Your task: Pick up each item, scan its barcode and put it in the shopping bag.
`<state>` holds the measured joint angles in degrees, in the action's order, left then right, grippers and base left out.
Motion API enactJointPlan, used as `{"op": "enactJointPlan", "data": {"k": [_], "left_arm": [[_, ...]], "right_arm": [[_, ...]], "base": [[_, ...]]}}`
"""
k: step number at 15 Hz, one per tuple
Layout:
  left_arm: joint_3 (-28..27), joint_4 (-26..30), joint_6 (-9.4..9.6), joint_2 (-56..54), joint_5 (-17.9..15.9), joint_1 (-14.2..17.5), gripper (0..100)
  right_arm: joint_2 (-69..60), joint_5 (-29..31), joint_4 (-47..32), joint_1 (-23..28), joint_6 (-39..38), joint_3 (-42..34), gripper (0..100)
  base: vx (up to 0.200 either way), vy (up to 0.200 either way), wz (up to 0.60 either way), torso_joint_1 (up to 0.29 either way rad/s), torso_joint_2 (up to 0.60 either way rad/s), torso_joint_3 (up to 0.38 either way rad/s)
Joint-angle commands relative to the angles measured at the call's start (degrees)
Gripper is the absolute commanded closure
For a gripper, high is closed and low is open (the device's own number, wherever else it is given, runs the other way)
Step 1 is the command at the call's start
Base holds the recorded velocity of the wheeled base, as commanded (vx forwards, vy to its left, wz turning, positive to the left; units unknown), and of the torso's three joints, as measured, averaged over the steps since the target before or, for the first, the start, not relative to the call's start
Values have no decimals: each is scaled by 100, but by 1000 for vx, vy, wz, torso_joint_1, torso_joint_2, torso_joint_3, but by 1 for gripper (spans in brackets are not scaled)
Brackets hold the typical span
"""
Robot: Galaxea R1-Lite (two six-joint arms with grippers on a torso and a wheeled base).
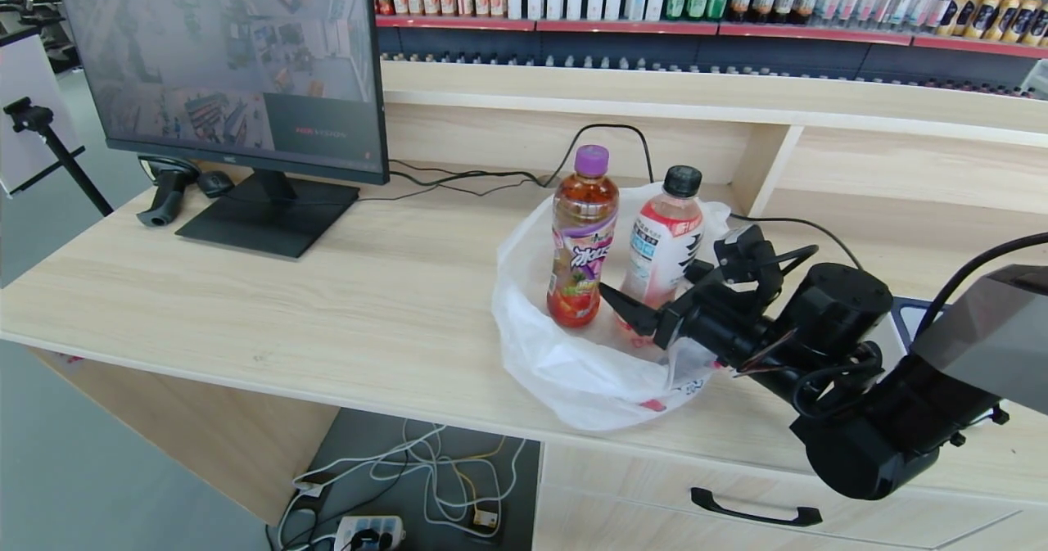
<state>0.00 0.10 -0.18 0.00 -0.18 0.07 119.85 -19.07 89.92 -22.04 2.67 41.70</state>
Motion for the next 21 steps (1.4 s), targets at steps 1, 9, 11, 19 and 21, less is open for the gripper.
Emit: {"op": "enactJointPlan", "data": {"k": [1,9,11,19,21], "left_arm": [[0,-1,1,0,1,1,100],[0,-1,1,0,1,1,100],[0,-1,1,0,1,1,100],[0,-1,1,0,1,1,100],[0,-1,1,0,1,1,100]], "right_arm": [[-207,-1,8,-37,5,-83,0],[-998,-1,8,-64,41,-690,0],[-1323,-1,8,-64,49,-1015,0],[-2818,-9,8,-64,260,-3186,0],[-3169,-9,8,-64,296,-3678,0]], "base": [[0,0,0,0,0,0],[0,0,0,0,0,0],[0,0,0,0,0,0],[0,0,0,0,0,0],[0,0,0,0,0,0]]}}
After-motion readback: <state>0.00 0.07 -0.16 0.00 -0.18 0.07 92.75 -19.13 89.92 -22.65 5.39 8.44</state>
